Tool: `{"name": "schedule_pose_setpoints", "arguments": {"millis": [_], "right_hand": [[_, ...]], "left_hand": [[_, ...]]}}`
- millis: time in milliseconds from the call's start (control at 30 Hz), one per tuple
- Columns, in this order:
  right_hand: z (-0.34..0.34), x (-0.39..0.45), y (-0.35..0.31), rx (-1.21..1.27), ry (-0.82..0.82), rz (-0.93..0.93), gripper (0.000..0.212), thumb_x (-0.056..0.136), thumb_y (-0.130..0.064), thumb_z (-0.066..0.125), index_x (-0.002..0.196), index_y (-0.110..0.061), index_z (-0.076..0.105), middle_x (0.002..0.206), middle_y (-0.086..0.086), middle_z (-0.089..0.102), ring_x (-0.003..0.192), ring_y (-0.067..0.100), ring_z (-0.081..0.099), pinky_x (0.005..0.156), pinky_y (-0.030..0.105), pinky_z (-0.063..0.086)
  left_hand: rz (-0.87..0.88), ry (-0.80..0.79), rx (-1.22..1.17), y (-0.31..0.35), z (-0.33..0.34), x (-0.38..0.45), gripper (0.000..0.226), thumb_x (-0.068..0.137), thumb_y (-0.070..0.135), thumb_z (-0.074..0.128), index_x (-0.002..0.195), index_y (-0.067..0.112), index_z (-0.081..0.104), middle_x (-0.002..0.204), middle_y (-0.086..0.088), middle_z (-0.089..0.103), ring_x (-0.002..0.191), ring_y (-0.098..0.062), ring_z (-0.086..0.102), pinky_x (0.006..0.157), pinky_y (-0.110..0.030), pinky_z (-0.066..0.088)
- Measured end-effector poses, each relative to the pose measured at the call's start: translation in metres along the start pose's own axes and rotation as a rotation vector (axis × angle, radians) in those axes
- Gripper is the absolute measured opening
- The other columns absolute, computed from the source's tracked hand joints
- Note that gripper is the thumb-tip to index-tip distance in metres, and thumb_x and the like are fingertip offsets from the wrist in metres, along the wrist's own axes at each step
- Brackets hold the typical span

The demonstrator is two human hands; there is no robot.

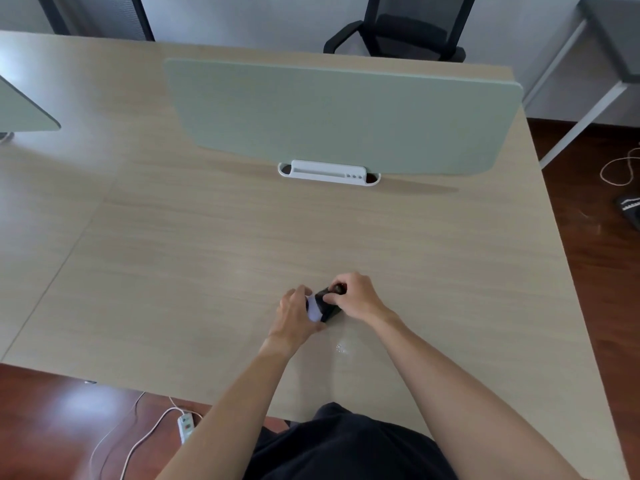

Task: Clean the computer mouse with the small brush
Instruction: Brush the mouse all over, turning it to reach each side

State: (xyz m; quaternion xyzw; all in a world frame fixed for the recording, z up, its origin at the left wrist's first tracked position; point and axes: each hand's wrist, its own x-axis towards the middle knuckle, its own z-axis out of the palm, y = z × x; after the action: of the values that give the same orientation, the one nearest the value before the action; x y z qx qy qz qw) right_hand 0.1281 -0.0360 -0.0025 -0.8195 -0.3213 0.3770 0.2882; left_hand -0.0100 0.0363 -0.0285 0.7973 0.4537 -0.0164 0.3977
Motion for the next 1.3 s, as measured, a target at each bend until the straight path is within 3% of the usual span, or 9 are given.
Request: {"name": "schedule_pose_setpoints", "arguments": {"millis": [100,200,333,433,567,733,967,1133,1300], "right_hand": [[-0.008,0.007,0.003,-0.051,0.16,-0.016,0.01,0.08,-0.017,0.07,0.079,-0.006,0.068,0.076,0.005,0.066,0.072,0.021,0.056,0.062,0.026,0.039],[-0.012,0.009,-0.003,-0.066,0.291,-0.02,0.013,0.08,-0.015,0.062,0.072,-0.005,0.059,0.067,0.003,0.057,0.066,0.024,0.052,0.058,0.03,0.038],[0.006,0.002,-0.029,-0.073,0.041,-0.031,0.017,0.078,-0.019,0.07,0.077,-0.002,0.069,0.073,0.008,0.066,0.069,0.021,0.058,0.056,0.025,0.043],[0.021,-0.001,-0.03,-0.11,-0.079,-0.039,0.016,0.073,-0.012,0.071,0.079,0.002,0.067,0.074,0.015,0.068,0.068,0.029,0.061,0.061,0.036,0.052],[0.003,0.004,-0.014,-0.148,-0.012,-0.02,0.012,0.076,-0.014,0.071,0.077,-0.002,0.067,0.073,0.012,0.065,0.072,0.029,0.059,0.06,0.03,0.042],[-0.021,0.013,-0.007,-0.117,0.236,0.059,0.012,0.078,-0.014,0.062,0.07,-0.006,0.061,0.07,0.005,0.06,0.069,0.025,0.056,0.058,0.029,0.039],[0.012,0.0,-0.028,-0.098,-0.075,0.034,0.01,0.079,-0.015,0.071,0.077,-0.005,0.069,0.07,0.005,0.062,0.065,0.019,0.055,0.051,0.022,0.039],[-0.021,0.004,-0.001,-0.077,0.082,0.105,0.01,0.078,-0.014,0.073,0.082,-0.006,0.072,0.075,0.004,0.063,0.072,0.018,0.056,0.056,0.022,0.037],[-0.046,0.004,0.019,-0.083,0.24,0.126,0.007,0.077,-0.005,0.066,0.07,-0.006,0.065,0.074,0.007,0.064,0.074,0.026,0.058,0.06,0.027,0.039]], "left_hand": [[0.018,-0.007,0.019,-0.002,-0.001,0.0,0.066,0.056,0.02,0.084,0.114,0.011,0.053,0.105,-0.009,0.058,0.096,-0.028,0.057,0.07,-0.027,0.041],[0.027,-0.004,-0.001,-0.002,0.0,0.001,0.087,0.058,0.019,0.083,0.132,0.013,0.038,0.108,-0.011,0.059,0.102,-0.03,0.055,0.075,-0.027,0.04],[0.041,0.029,-0.021,-0.003,0.002,0.001,0.097,0.061,0.019,0.082,0.14,0.012,0.027,0.103,-0.008,0.067,0.102,-0.029,0.06,0.08,-0.029,0.044],[0.044,0.025,-0.04,-0.004,0.001,0.002,0.096,0.06,0.019,0.083,0.138,0.013,0.028,0.094,-0.007,0.07,0.092,-0.027,0.064,0.073,-0.027,0.047],[0.057,-0.004,-0.023,-0.003,-0.001,0.004,0.096,0.057,0.022,0.083,0.136,0.014,0.03,0.089,-0.011,0.063,0.092,-0.032,0.058,0.07,-0.03,0.043],[0.052,-0.012,-0.006,-0.003,-0.002,0.002,0.085,0.058,0.019,0.083,0.129,0.014,0.037,0.099,-0.012,0.06,0.095,-0.031,0.055,0.07,-0.028,0.037],[0.038,-0.026,0.021,0.0,-0.003,0.004,0.094,0.056,0.023,0.083,0.133,0.016,0.03,0.098,-0.012,0.065,0.099,-0.033,0.059,0.074,-0.031,0.045],[0.053,-0.056,0.052,0.001,-0.007,0.002,0.076,0.059,0.018,0.082,0.124,0.015,0.042,0.106,-0.009,0.058,0.097,-0.028,0.055,0.07,-0.028,0.04],[0.048,-0.071,0.084,0.0,-0.007,0.001,0.065,0.059,0.021,0.081,0.115,0.017,0.047,0.111,-0.005,0.054,0.097,-0.027,0.053,0.071,-0.029,0.042]]}}
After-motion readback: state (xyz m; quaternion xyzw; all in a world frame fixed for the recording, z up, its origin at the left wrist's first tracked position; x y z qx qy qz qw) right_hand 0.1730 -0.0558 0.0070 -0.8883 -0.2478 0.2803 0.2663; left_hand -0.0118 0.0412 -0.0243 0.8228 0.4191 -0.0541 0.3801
